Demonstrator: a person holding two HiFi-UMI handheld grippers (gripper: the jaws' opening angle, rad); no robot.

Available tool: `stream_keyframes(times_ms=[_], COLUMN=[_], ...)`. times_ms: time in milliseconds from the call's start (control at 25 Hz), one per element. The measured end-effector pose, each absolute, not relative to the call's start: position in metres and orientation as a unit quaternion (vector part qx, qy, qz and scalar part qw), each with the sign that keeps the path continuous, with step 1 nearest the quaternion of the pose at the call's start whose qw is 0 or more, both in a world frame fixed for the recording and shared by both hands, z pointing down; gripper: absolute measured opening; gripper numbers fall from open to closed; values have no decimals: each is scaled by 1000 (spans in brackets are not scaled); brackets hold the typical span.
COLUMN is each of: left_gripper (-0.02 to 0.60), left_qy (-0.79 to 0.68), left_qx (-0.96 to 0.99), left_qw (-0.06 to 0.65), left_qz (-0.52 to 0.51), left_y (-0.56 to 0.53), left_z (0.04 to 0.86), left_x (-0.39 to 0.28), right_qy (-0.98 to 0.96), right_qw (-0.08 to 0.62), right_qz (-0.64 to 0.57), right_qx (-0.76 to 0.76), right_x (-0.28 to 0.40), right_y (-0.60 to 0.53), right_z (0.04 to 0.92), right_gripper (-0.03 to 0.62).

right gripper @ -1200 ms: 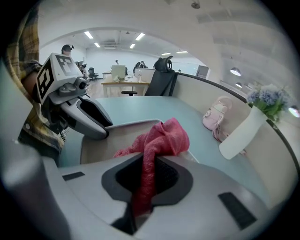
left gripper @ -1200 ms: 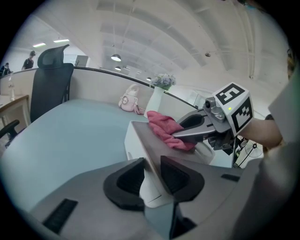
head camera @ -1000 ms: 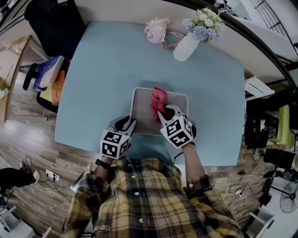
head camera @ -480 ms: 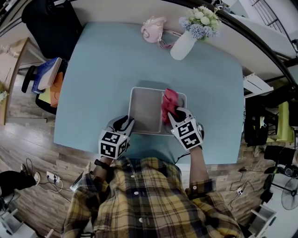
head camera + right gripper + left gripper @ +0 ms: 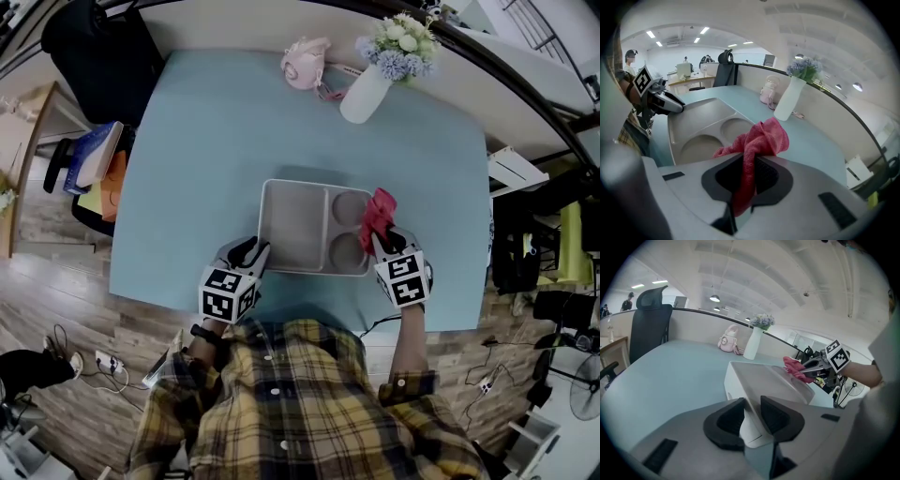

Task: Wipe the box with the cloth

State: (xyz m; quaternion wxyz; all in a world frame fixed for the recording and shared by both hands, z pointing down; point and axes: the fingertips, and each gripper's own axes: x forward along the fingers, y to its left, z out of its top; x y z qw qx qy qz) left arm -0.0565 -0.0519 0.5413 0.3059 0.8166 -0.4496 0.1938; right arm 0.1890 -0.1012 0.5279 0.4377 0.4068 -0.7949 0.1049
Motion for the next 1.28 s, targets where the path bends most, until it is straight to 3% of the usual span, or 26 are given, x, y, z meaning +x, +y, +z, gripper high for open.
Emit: stream_keyframes(times_ms=[400, 720, 1000, 1280], left_gripper=[109, 109, 109, 109], left_qy=[-451, -452, -451, -450], left_qx=[816, 817, 818, 819], left_qw=[305, 302, 304, 304], left_qz=[194, 192, 188, 183], left_y=[-53, -52, -53, -53], left_z=[541, 540, 540, 541], left_x=[-57, -57, -57, -56], right_qy=[-808, -864, -900, -890], right_qw=[382, 315, 328, 383], right_qz=[116, 114, 119, 129], right_qx=[433, 375, 263, 213], right_x=[196, 123, 28, -9], right_y=[-96, -80, -45, -33], right_z=[492, 453, 478, 508], right_gripper=[46, 46, 46, 46])
